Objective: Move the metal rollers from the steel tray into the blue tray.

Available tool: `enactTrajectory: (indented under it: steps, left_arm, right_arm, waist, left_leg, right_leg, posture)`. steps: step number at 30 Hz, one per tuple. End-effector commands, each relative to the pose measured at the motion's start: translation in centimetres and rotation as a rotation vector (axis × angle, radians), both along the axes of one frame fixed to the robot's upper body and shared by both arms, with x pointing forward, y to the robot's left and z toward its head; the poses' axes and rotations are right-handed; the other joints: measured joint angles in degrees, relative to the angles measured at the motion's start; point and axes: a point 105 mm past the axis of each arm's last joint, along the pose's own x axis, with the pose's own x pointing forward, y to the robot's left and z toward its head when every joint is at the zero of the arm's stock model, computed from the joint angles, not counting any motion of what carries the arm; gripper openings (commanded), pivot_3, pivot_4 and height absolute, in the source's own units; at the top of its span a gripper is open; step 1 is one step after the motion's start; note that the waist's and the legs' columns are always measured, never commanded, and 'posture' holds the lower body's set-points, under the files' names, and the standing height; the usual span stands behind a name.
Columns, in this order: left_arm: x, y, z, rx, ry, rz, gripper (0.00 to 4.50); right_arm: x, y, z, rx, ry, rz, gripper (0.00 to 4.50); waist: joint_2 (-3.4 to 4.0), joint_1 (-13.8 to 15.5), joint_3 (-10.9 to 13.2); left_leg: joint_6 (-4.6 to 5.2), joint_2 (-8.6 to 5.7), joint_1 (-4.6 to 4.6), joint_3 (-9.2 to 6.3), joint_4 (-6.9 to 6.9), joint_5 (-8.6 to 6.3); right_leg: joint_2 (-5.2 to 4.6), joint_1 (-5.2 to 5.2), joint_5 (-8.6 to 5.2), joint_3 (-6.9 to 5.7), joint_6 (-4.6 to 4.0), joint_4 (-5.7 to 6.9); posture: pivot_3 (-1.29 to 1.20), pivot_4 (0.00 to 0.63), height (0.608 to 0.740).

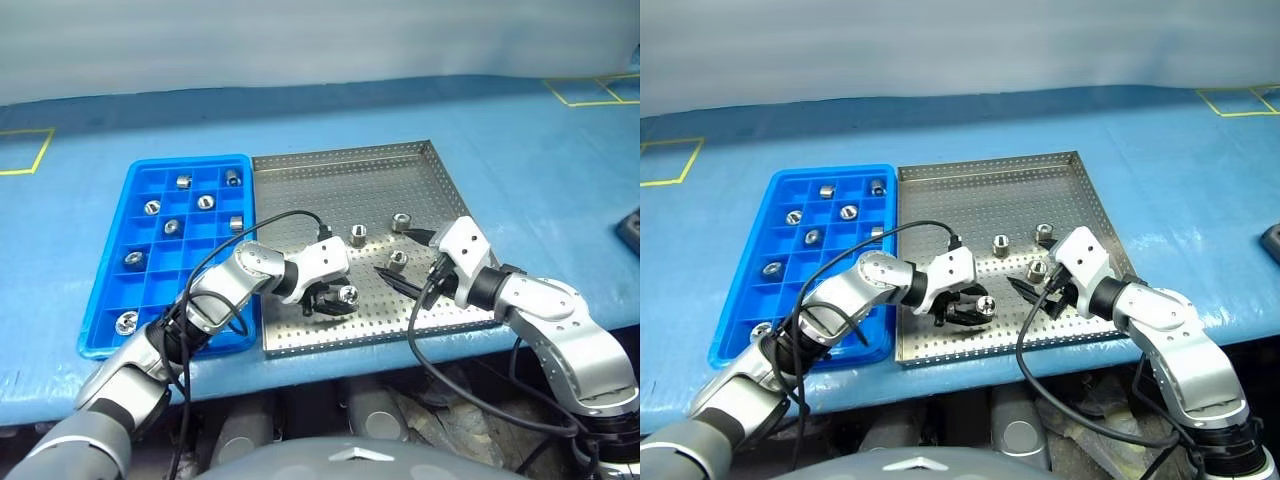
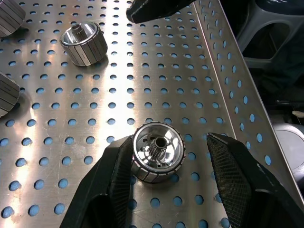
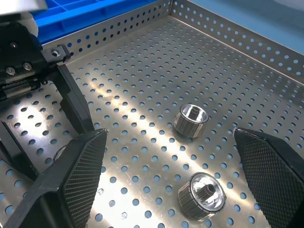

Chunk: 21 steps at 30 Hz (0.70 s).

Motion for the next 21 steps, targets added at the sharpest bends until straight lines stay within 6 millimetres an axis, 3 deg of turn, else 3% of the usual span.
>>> enactTrajectory:
  steps: [1, 10, 14, 21]
  left_arm:
    - [-0.1, -0.4, -0.5, 0.013, -0.006, -0.013, 2.67]
    - [0.0, -0.2, -1.6, 0.04, -0.017, -0.001, 2.67]
    - [0.4, -0.2, -1.3, 0.016, -0.023, 0.026, 1.76]
    - [2.0, 0.7, 1.0, -0.074, -0.073, 0.144, 1.71]
  right_arm:
    - [-0.3, 0.3, 1.1, 0.003, -0.042, 0.015, 4.5]
    - [-0.4, 0.4, 1.3, -0.001, -0.045, 0.026, 4.5]
    - [-0.3, 0.4, 1.3, -0.001, -0.045, 0.029, 4.5]
    - [0.0, 0.9, 1.3, 0.005, -0.046, 0.045, 4.5]
  waist:
    - [0.0, -0.2, 0.0]
    - [0.0, -0.93, 0.0]
    - [0.0, -0.92, 0.0]
    - [0.0, -0.89, 0.0]
  left_leg:
    - [0.01, 0.0, 0.0, 0.0, 0.0, 0.0]
    - [0.06, 0.0, 0.02, 0.12, 0.01, -0.04]
    - [0.08, 0.0, 0.04, 0.18, 0.01, -0.05]
    - [0.1, 0.0, 0.04, 0.22, 0.02, -0.06]
  right_leg:
    - [0.0, 0.0, 0.04, 0.0, 0.06, 0.0]
    - [0.01, -0.02, 0.08, 0.15, 0.17, -0.02]
    - [0.01, -0.02, 0.08, 0.21, 0.17, -0.02]
    - [0.02, -0.04, 0.18, 0.26, 0.35, -0.01]
  posture:
    - [-0.34, 0.15, 0.74]
    - [-0.34, 0.15, 0.74]
    - [-0.33, 0.15, 0.74]
    - [-0.31, 0.15, 0.74]
